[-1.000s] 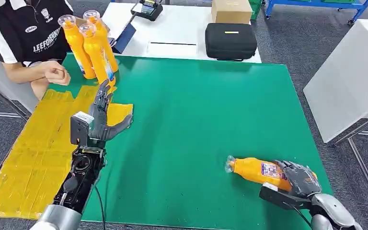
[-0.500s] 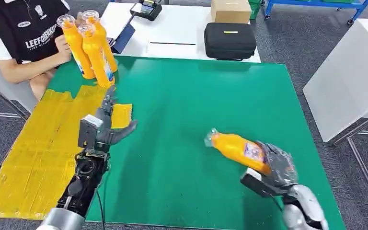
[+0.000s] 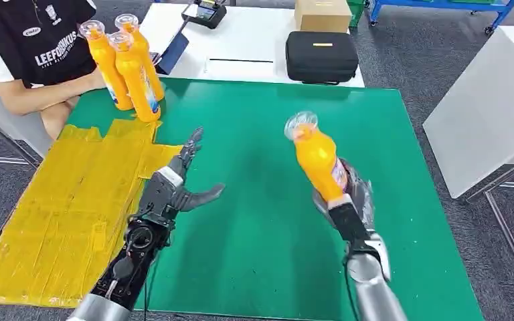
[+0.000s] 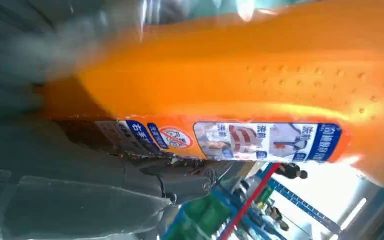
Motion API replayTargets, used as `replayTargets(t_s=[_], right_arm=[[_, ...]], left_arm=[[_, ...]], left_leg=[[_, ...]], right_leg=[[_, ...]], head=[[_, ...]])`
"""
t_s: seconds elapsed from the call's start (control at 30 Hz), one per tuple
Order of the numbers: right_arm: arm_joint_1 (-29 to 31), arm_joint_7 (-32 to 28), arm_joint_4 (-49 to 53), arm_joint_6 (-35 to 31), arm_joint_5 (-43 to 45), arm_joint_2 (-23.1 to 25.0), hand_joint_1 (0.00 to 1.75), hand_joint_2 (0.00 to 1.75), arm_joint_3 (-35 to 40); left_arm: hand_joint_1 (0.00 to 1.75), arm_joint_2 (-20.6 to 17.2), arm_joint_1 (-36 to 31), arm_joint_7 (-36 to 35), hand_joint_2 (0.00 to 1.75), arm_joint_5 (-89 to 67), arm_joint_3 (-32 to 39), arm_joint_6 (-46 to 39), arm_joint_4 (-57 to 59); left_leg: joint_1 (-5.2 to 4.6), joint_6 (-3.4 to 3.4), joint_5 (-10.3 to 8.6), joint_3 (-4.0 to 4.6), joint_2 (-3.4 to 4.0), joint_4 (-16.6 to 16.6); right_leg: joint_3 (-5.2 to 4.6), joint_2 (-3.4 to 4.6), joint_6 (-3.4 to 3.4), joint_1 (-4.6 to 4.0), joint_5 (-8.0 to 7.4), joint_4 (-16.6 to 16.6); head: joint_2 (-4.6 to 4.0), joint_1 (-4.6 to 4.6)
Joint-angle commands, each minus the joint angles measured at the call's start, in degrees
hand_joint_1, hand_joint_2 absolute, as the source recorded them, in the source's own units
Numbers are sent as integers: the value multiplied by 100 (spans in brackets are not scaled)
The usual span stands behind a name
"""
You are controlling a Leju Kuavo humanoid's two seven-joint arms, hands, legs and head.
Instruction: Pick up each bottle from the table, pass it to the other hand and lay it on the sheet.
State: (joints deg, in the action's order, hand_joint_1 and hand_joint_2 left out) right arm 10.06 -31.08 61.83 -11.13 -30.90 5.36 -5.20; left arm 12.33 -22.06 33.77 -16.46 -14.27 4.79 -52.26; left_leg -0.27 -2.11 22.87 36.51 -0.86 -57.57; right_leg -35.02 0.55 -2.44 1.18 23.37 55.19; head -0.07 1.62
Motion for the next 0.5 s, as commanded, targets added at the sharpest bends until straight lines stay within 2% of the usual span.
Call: replayTargets(t_s=[0.03, 0.2, 0.23, 0.5], right_arm=[[804, -116, -1158, 44, 275, 390, 175, 175, 319], [1176, -205, -1756, -23, 440, 583, 175, 175, 720], [1260, -242, -1886, -17, 469, 632, 175, 175, 793], [1346, -277, -2050, 22, 517, 646, 175, 175, 950]], left_arm=[[0, -48, -235, -118, 175, 52, -294, 121, 88], [0, 23, -504, -160, 175, 428, -278, 543, 434], [0, 27, -566, -170, 175, 551, -253, 632, 529], [0, 32, -611, -201, 175, 776, -230, 803, 622]], left_leg=[[6, 17, 18, -41, 17, 0], [4, 9, 7, -16, 19, 1], [6, 15, 19, -37, 29, -4], [5, 10, 7, -19, 9, 2]], right_leg=[[37, 5, 17, -8, 14, 0], [12, 13, 8, -5, 2, 0], [31, 19, 14, -7, 11, 4], [19, 3, 10, -6, 5, -2]], head=[[0, 0], [0, -2], [0, -2], [0, -2]])
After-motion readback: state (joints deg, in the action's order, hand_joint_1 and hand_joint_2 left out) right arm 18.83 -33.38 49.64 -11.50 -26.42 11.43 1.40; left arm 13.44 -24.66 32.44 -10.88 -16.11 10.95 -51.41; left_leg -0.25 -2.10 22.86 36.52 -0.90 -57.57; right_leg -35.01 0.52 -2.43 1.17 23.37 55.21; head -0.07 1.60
